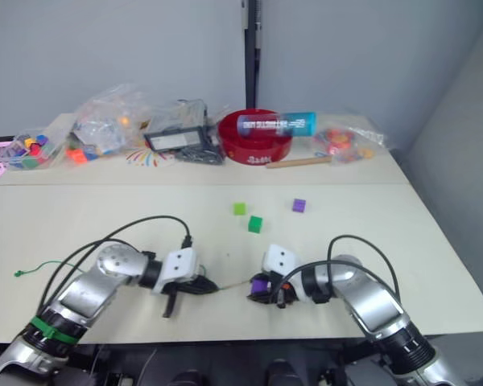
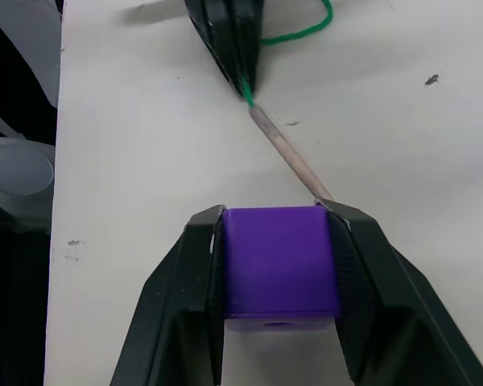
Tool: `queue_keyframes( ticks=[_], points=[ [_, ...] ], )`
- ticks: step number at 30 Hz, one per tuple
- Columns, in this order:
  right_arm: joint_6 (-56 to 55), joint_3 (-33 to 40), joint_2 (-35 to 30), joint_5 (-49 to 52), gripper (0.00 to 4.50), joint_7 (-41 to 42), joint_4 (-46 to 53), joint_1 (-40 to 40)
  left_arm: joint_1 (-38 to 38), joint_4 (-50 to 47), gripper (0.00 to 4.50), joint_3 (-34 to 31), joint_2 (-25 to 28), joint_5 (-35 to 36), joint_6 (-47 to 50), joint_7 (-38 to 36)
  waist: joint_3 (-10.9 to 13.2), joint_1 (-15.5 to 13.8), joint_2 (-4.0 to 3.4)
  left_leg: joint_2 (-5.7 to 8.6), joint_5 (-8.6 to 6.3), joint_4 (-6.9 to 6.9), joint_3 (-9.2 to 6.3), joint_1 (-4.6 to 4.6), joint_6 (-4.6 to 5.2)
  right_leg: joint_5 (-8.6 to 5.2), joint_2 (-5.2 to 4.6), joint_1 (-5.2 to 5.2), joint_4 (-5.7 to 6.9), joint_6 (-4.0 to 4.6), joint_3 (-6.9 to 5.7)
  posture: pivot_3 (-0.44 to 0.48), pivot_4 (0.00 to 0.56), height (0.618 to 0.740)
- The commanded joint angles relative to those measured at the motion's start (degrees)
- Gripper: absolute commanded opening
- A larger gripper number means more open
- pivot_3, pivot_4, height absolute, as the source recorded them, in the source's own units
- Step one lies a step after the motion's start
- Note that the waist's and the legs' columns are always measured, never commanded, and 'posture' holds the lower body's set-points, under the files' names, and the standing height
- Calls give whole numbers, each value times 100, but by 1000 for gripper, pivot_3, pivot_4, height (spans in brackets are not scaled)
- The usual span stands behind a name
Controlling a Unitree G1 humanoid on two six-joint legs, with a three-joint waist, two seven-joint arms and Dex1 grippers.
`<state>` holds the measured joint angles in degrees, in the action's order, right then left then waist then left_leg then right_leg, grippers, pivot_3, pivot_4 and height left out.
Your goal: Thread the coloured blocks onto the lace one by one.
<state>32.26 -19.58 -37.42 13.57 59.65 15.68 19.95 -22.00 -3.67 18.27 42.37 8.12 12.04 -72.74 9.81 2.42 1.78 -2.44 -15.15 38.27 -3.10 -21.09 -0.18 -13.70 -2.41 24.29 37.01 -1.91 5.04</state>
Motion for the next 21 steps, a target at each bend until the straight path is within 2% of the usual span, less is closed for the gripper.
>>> queue_keyframes(
  ticks=[1,7,16,20,21],
  points=[
    [1,-3,-29,-43,1195,-12,21,5,99,121,22,-187,291,-25,-309,-210,0,7,0,0,0,0,0,1,0,0,0,0,1,0,0,0,150,731],
    [-79,-136,28,-96,1195,41,7,49,194,204,22,-256,309,-37,-430,-92,0,11,0,0,0,0,0,2,0,0,0,-1,1,0,0,0,150,731],
    [-433,-459,166,-375,1195,271,-412,282,266,-84,2815,-391,221,178,-153,-8,-1,50,1,-5,0,0,1,8,0,1,7,-2,7,2,1,0,150,731],
    [-549,-437,233,-397,1195,367,-650,352,228,-61,2815,-309,56,91,-71,132,-1,87,1,-7,0,0,1,10,0,1,10,-3,9,2,2,0,150,731],
    [-586,-402,226,-391,1695,400,-699,346,212,-22,2837,-266,-11,40,-81,181,-1,91,1,-7,0,0,1,12,0,1,10,-4,9,2,2,0,150,731]
  ],
)
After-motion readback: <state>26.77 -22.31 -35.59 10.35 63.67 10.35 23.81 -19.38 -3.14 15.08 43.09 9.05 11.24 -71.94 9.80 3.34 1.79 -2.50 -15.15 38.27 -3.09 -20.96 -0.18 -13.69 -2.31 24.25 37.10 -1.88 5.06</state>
